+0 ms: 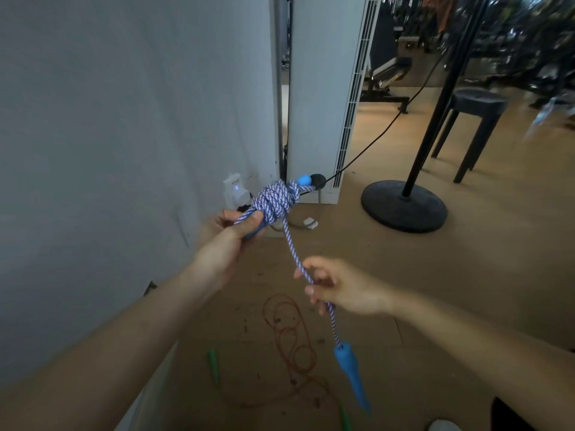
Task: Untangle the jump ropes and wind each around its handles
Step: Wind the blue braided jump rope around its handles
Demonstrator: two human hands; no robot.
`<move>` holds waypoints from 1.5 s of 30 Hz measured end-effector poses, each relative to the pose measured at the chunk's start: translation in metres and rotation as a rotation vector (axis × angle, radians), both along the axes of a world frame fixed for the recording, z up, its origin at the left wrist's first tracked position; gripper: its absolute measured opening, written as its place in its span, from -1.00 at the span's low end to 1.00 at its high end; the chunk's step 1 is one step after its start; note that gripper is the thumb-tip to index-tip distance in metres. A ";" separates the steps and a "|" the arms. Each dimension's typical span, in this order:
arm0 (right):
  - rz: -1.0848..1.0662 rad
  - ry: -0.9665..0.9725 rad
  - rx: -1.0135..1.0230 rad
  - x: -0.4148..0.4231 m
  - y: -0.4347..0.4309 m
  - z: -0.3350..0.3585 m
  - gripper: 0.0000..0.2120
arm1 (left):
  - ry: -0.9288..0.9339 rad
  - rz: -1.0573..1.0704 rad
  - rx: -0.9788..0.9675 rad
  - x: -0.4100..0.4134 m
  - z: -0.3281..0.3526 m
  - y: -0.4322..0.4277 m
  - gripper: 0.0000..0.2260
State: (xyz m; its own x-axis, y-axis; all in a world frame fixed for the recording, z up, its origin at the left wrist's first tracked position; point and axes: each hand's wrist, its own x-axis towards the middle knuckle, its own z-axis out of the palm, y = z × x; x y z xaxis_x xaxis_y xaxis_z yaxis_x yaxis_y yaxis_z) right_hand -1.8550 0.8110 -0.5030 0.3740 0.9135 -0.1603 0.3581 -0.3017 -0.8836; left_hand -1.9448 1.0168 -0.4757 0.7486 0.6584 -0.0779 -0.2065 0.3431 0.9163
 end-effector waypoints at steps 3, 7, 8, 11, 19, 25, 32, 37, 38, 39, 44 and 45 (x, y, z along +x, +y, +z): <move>0.078 -0.052 -0.038 -0.014 -0.003 0.010 -0.69 | 0.143 0.059 0.441 -0.001 -0.012 0.010 -0.73; 0.081 -0.206 -0.016 -0.005 -0.011 0.030 -0.92 | 0.248 -0.084 0.854 -0.004 -0.022 0.016 -0.68; 0.061 -0.244 -0.003 0.000 -0.014 0.035 -0.96 | 0.271 -0.144 0.951 -0.005 -0.022 0.016 -0.67; -0.014 -0.322 -0.005 0.016 -0.021 0.045 -0.97 | 0.335 -0.359 1.125 -0.008 -0.018 0.015 -0.71; -0.142 -0.443 0.068 0.053 -0.027 0.044 -0.91 | 0.436 -0.922 0.926 -0.018 0.001 0.015 -0.69; -0.220 -0.273 0.072 0.074 -0.028 0.039 -0.93 | 0.174 -1.002 0.374 -0.020 0.003 0.013 -0.62; -0.241 -0.040 0.059 0.066 -0.024 0.013 -0.87 | -0.003 -0.693 -0.076 -0.018 -0.003 0.006 -0.41; -0.220 0.046 0.057 0.050 -0.021 0.004 -0.86 | -0.066 -0.430 -0.333 -0.013 0.001 -0.008 -0.88; -0.212 0.050 0.059 0.046 -0.020 0.004 -0.82 | -0.066 -0.373 -0.374 -0.011 0.001 -0.011 -0.87; -0.205 0.056 0.059 0.040 -0.019 0.004 -0.77 | -0.062 -0.327 -0.395 -0.009 0.000 -0.014 -0.85; -0.215 0.151 0.099 0.004 -0.009 -0.001 -0.46 | -0.035 -0.206 -0.301 -0.004 -0.006 -0.019 -0.66; -0.235 0.180 0.128 -0.003 -0.008 0.001 -0.41 | -0.028 -0.197 -0.262 -0.004 -0.006 -0.020 -0.69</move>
